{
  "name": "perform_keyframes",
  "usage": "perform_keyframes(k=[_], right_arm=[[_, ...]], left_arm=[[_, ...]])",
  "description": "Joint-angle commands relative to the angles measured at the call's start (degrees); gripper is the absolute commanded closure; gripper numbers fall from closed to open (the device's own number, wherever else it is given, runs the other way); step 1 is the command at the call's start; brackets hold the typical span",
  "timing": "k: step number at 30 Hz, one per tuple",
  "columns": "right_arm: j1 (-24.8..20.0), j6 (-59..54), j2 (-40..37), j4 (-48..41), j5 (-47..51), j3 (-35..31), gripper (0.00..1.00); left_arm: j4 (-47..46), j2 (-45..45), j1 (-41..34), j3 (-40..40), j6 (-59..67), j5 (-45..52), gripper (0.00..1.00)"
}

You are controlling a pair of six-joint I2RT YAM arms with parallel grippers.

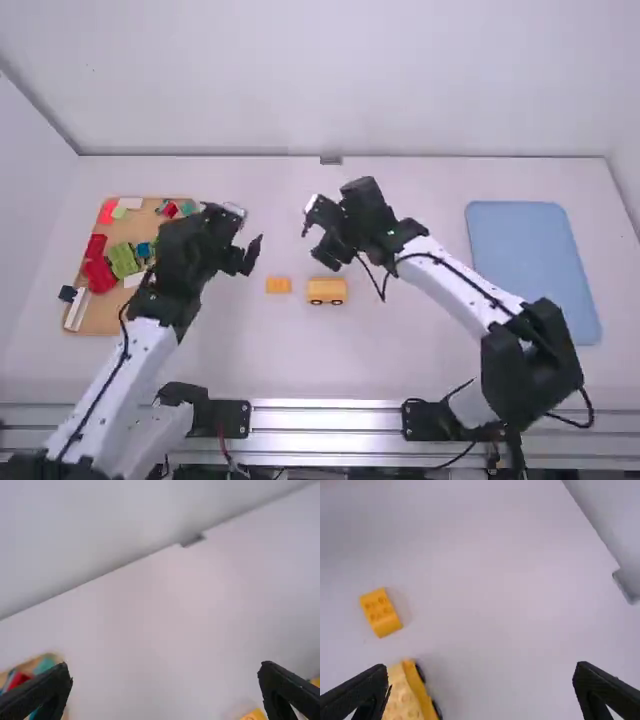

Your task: Assemble lego blocks to make yellow taxi

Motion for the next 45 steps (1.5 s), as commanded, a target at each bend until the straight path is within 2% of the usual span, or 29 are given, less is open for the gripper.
perform_keyframes(k=[1,6,7,10,16,21,29,32,38,41,45], right_arm=[[-2.5,0.5,-5.2,2.2,-5.8,-5.7,0.01],[-7.9,-3.7,-10.5,7.9,-17.6,-14.9,0.02],[-8.1,-3.9,-10.6,8.1,-18.0,-15.1,0.02],[-12.0,-6.4,-12.5,12.2,-26.2,-20.0,0.02],[-17.2,-5.4,-12.7,18.0,-34.5,-24.4,0.02],[-20.3,-5.2,-12.7,20.5,-40.1,-26.3,0.02],[-20.8,-4.5,-12.7,20.0,-41.2,-26.3,0.02],[-19.4,-5.5,-12.7,20.2,-41.0,-26.3,0.02],[-17.9,-5.5,-12.7,21.6,-40.9,-26.3,0.02],[-17.3,-5.5,-12.7,22.1,-40.9,-26.3,0.02],[-17.4,-5.5,-12.7,22.0,-41.0,-26.3,0.02]], left_arm=[[-1.2,7.4,1.2,3.9,11.8,13.9,0.01],[-4.1,19.7,3.9,8.3,28.8,32.4,0.01],[-4.3,20.0,4.0,8.4,29.5,32.9,0.01],[-8.9,25.5,5.6,8.9,42.6,41.2,0.01],[-14.1,33.6,8.1,8.9,54.4,50.1,0.01],[-14.6,42.1,9.4,8.9,60.7,52.0,0.01],[-14.7,50.6,13.4,8.9,68.0,55.6,0.04],[-13.9,53.8,15.8,8.9,68.1,55.8,0.04],[-10.7,57.3,15.3,8.9,68.1,55.2,0.03],[-8.3,57.9,14.6,8.5,67.9,53.4,0.06],[-6.0,58.0,14.1,7.7,67.9,52.2,0.24]])
